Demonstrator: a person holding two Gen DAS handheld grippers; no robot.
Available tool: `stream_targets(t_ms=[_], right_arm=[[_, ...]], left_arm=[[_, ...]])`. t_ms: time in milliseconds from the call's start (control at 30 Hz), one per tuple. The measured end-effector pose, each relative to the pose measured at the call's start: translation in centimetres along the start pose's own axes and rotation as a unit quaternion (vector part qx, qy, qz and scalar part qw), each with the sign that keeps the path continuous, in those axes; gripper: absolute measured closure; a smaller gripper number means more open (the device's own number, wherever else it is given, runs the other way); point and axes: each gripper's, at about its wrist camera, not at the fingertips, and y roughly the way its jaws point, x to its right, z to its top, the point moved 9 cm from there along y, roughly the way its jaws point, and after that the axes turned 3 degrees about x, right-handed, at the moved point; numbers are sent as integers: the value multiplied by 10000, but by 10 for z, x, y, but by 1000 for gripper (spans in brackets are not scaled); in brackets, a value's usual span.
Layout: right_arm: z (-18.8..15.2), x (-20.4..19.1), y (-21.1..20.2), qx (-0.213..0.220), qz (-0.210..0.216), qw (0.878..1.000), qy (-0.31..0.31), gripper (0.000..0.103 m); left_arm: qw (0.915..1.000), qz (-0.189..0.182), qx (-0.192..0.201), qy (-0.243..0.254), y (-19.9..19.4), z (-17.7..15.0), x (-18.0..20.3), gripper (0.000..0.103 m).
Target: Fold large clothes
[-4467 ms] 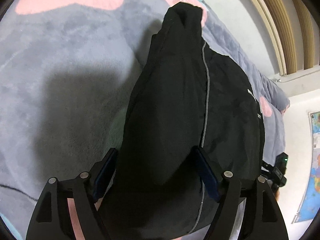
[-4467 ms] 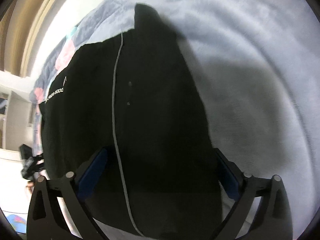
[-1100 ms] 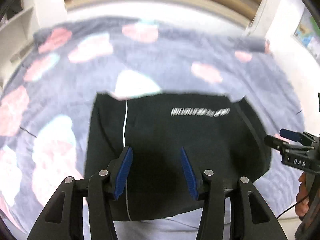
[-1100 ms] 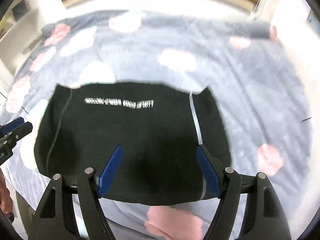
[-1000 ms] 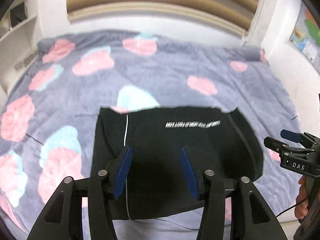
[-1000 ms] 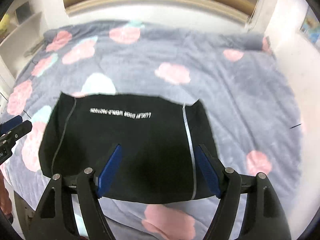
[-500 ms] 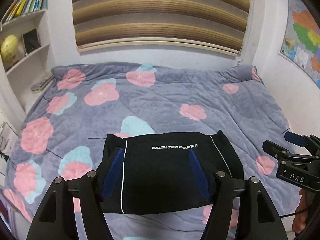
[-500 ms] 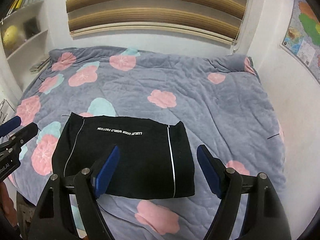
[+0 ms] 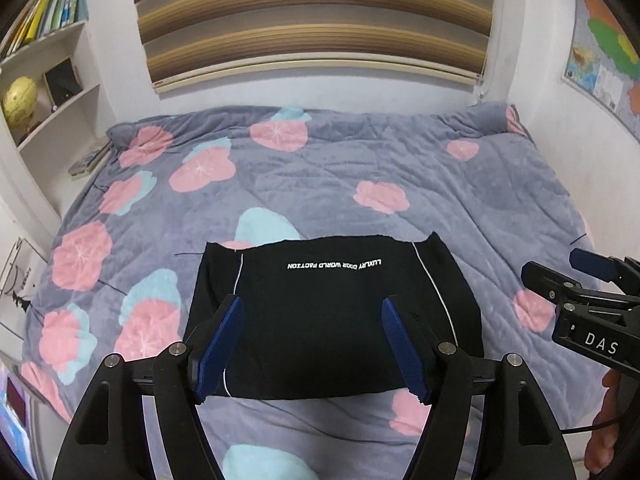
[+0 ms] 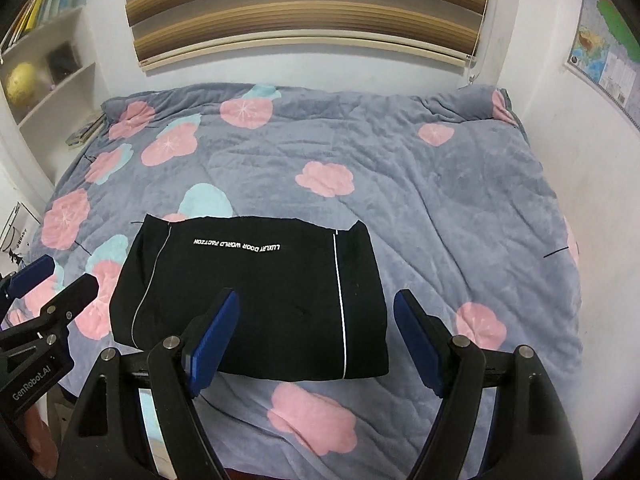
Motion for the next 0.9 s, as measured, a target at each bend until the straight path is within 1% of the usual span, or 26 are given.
stream_targets(t_ms=[167,400,633,700,900], right_arm=[[0,0,3,-70,-55,10000,4,23],[4,-12,4,-87,-115,9999,-22,23],[4,-38,4,-110,-183,9997,-110,23],[4,-41,4,-121,-177,9997,-92,23],[3,-53,4,-137,-216,9996,-102,23]], left_arm=[[10000,-91,-4,19,5,4,0,30],[9998,-161,-96,-2,12,5,-15,30],[9997,-217,-111,-35,18,8,-30,30],[9997,-202,-118,-38,17,8,-29,30],[9994,-323,-157,8,22,9,-43,30]])
